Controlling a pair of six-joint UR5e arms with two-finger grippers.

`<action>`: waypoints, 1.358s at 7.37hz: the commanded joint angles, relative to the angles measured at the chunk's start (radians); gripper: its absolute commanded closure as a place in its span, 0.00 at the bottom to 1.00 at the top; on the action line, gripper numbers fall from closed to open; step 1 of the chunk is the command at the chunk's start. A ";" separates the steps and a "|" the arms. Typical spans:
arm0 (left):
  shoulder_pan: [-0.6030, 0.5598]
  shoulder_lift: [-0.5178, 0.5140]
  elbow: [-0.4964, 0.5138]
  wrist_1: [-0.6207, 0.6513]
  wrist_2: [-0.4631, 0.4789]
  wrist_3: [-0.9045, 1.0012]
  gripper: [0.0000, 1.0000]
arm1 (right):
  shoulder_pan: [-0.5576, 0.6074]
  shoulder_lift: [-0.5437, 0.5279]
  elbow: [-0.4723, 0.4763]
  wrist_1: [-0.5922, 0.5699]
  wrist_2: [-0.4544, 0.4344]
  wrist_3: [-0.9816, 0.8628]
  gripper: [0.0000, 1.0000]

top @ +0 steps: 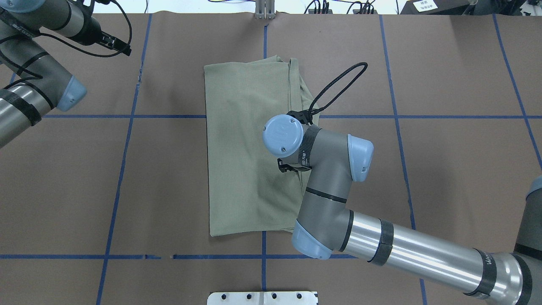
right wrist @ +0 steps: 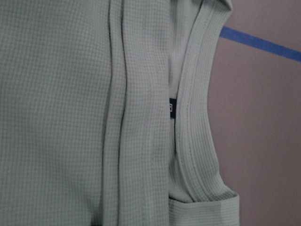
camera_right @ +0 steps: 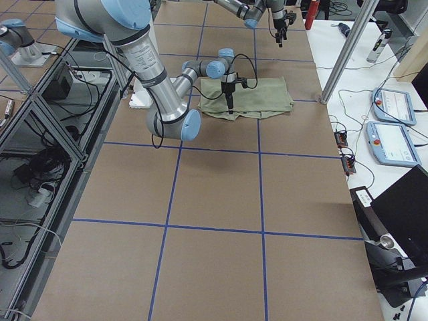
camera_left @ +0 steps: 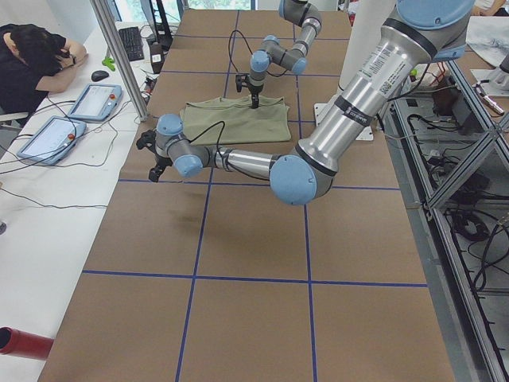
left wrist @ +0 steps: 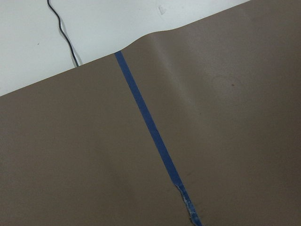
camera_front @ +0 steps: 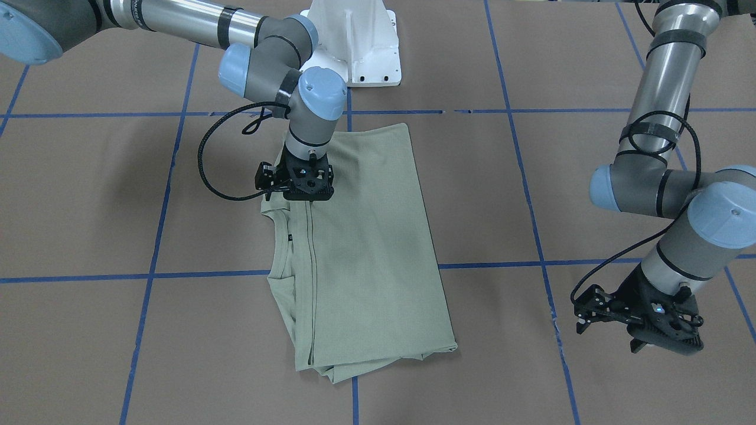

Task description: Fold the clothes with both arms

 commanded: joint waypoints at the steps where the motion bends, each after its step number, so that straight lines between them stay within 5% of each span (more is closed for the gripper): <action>1: 0.000 0.000 0.000 -0.001 0.000 0.000 0.00 | 0.009 -0.012 0.029 -0.084 -0.009 -0.086 0.00; 7: 0.000 0.000 0.000 -0.003 0.000 -0.002 0.00 | 0.045 -0.085 0.080 -0.123 -0.010 -0.120 0.00; 10: 0.000 0.000 -0.002 -0.003 -0.002 -0.002 0.00 | 0.085 -0.267 0.198 -0.114 -0.052 -0.226 0.00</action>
